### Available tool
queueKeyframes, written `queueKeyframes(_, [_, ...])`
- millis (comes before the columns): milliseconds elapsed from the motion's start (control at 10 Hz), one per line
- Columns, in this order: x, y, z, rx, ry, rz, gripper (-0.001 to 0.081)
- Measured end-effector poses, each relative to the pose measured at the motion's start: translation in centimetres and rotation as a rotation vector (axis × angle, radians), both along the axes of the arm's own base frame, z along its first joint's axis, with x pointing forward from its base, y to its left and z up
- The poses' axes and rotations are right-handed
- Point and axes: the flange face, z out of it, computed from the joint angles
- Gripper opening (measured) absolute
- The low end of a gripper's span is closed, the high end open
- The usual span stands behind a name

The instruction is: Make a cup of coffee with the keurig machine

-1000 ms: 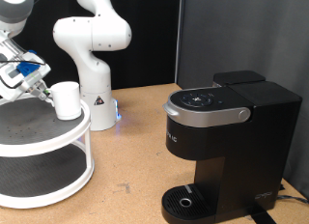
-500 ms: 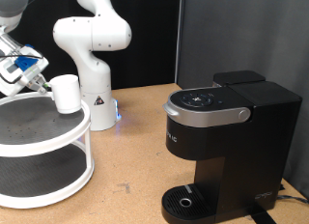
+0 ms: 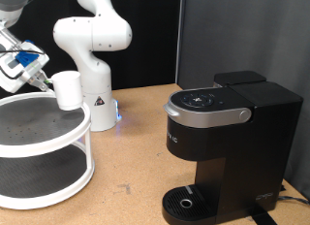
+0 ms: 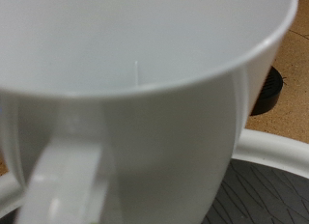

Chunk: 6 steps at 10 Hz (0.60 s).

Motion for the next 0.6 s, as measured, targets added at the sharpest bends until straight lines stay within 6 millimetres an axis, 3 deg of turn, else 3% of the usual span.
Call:
queueKeyframes(300, [1.6,1.4,0.5,0.063,-0.038,-0.035,0.007])
queueKeyframes(600, [5.3,4.2,0.9,0.021,-0.072,-0.093,0.007])
